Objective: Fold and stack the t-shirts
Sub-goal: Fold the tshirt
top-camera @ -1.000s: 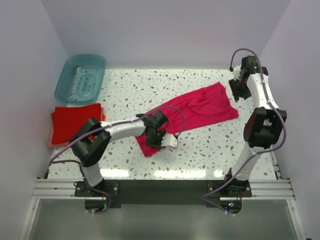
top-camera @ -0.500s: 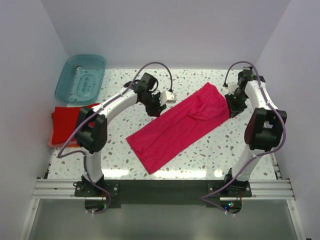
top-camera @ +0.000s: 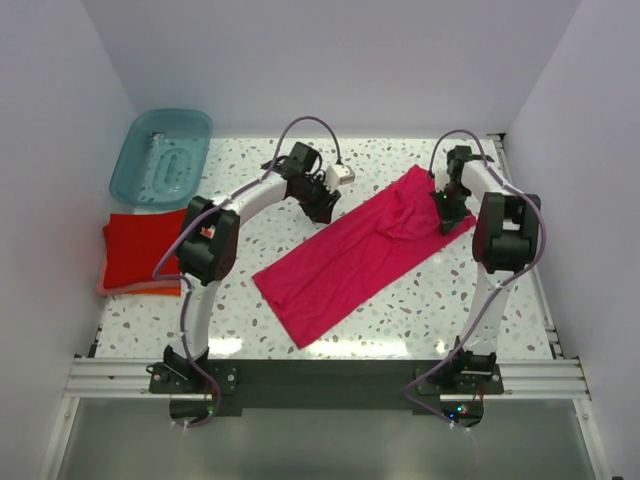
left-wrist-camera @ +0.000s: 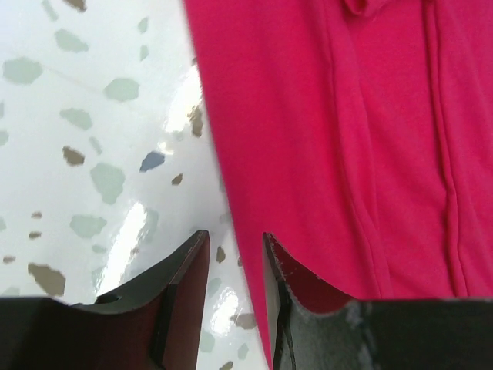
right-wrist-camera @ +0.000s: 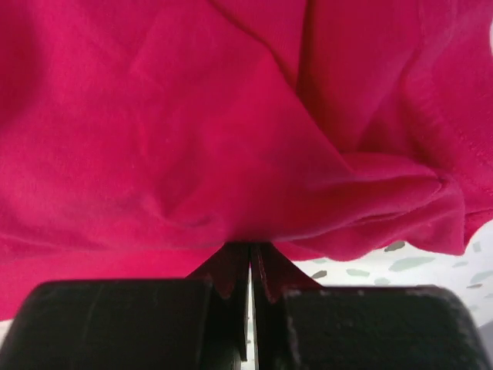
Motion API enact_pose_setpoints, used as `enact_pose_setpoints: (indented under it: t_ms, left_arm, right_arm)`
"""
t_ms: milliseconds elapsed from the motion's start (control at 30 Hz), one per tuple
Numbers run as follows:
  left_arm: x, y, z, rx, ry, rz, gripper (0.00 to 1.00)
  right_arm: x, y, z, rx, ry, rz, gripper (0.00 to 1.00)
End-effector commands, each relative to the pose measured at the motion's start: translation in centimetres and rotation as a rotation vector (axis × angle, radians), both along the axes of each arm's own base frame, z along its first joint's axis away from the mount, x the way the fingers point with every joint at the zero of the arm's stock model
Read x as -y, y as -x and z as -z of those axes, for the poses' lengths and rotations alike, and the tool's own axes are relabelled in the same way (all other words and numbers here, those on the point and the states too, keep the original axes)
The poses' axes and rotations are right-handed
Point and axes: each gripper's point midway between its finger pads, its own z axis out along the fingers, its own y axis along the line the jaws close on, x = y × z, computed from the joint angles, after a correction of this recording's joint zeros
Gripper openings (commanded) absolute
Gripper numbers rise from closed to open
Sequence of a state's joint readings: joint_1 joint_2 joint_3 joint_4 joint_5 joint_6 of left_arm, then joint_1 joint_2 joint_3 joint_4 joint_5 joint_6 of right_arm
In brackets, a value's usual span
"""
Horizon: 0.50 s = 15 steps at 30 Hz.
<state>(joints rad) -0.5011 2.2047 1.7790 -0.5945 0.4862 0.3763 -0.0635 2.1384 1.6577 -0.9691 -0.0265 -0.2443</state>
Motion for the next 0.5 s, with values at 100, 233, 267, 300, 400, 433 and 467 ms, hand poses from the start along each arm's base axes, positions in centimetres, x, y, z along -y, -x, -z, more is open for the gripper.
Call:
enact_pose_setpoints:
  t_ms: [100,233,267,300,400,433,467]
  left_arm:
    - [-3.8,-2.3,-4.8,0.036,0.114,-0.161,0.38]
    - [-6.3,-1.0,-3.7,0.019,0.055,-0.171,0.38]
    - [-6.6,-0.7,-3.6,0.018,0.046,-0.169,0.38]
    - [-6.9,-0.3,-3.8,0.027,0.040,-0.159,0.38]
    - [-7.8,1.4,-2.8,0.018,0.017,-0.148,0.38]
    - [-7.9,1.5,-2.9,0.022,0.018,-0.145,0.38]
    - [-8.0,1.8,-3.0,0.024,0.018,-0.144,0.38]
  right_arm:
    - [-0.6,-7.3,0.2,0.145,0.182,-0.081,0.00]
    - [-4.0,-13.0,-0.2,0.295,0.257,-0.234,0.00]
    - [-4.7,-15.2,-0.6,0.346,0.274,-0.250,0.00]
    - [-5.4,-16.6,-0.9,0.381,0.293,-0.264,0.00]
    - [-8.1,-21.3,-1.9,0.516,0.310,-0.305,0.00]
    - [-9.4,-22.7,-2.3,0.572,0.308,-0.325,0.00]
    - [-10.1,-23.7,-2.9,0.618,0.302,-0.335,0.02]
